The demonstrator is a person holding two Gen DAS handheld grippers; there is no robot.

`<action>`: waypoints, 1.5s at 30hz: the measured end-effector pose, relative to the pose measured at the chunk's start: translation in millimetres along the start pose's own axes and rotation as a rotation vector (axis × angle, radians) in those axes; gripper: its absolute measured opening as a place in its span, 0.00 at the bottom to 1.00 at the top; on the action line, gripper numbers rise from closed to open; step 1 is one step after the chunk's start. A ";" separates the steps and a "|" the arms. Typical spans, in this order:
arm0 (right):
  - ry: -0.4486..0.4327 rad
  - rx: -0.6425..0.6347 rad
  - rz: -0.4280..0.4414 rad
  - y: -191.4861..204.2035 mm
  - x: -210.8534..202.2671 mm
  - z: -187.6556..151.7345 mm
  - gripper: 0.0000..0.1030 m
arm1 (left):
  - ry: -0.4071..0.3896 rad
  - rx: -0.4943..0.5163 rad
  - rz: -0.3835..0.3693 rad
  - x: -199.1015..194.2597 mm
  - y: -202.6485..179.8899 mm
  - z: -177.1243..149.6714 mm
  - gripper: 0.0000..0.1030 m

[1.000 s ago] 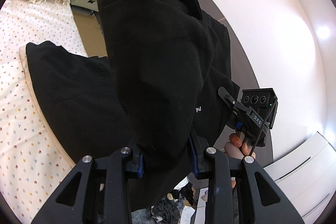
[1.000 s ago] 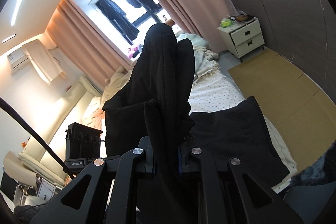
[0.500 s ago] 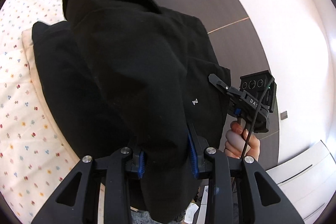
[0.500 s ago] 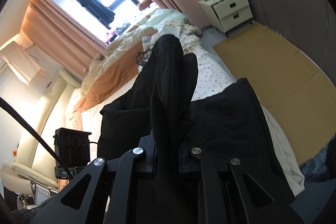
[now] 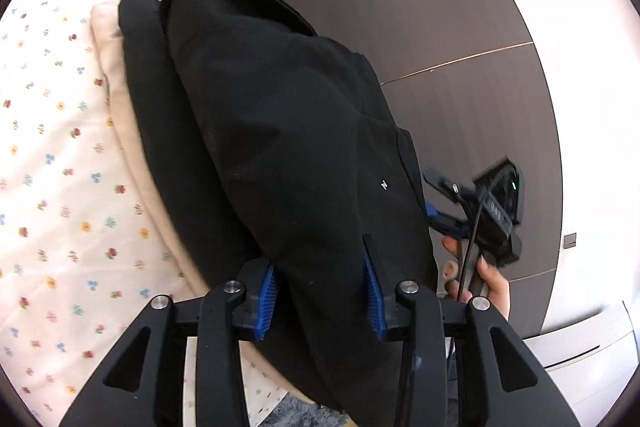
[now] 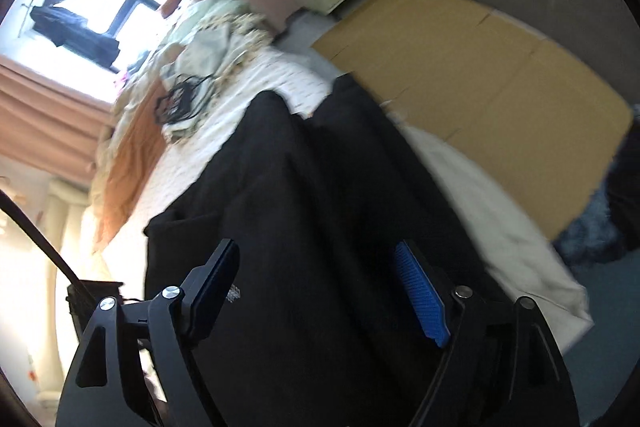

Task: Fold large clothes
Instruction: 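Lower the shirt bundle onto the folded clothes stack with both grippers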

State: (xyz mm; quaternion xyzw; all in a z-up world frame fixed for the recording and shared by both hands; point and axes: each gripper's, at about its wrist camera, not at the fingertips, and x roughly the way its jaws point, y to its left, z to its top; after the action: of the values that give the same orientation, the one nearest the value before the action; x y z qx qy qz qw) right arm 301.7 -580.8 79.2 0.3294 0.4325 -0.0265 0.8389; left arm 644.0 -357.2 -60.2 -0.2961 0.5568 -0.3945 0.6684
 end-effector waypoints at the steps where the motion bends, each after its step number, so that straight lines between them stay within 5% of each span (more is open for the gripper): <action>1: -0.024 0.003 -0.011 -1.4 -16.0 -9.4 0.77 | 0.002 0.001 0.006 -3.4 -0.4 -0.2 0.37; 9: -0.210 0.062 0.001 -23.5 -121.7 -140.5 0.77 | 0.008 0.065 0.073 -4.5 -1.6 7.2 0.43; 11: -0.236 0.086 0.001 -33.1 -135.1 -174.7 0.77 | -0.028 0.083 0.114 -15.3 0.1 14.7 0.63; 14: -0.249 0.113 0.045 -40.3 -137.9 -208.9 0.77 | -0.056 0.072 0.119 -21.3 11.3 21.8 0.71; 19: -0.239 0.190 0.111 -55.1 -119.3 -225.7 0.77 | -0.045 0.066 0.091 -23.5 16.5 30.7 0.71; 23: -0.324 0.275 0.144 -73.8 -126.8 -228.1 0.76 | -0.065 0.069 0.062 -22.9 23.3 37.1 0.70; 25: -0.336 0.281 0.135 -76.9 -126.8 -227.8 0.50 | -0.079 0.073 0.054 -24.0 23.8 41.8 0.58; 28: -0.328 0.298 0.157 -87.0 -133.1 -224.6 0.33 | -0.090 0.091 0.068 -21.5 30.0 54.1 0.49; 33: -0.368 0.273 0.133 -89.0 -145.9 -224.8 0.16 | -0.125 0.143 0.136 -19.5 19.0 73.9 0.48; 38: -0.385 0.286 0.105 -84.1 -128.7 -224.2 0.12 | -0.163 0.200 0.205 -17.3 14.7 88.1 0.48; 45: -0.370 0.283 0.039 -55.7 -116.3 -223.8 0.18 | -0.131 0.150 0.174 -44.2 20.4 102.9 0.48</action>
State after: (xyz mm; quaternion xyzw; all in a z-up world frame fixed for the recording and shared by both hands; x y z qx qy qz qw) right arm 52.2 -523.6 44.6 0.4418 0.2566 -0.1305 0.8497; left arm 745.6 -313.2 -33.6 -0.2210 0.5045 -0.3551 0.7553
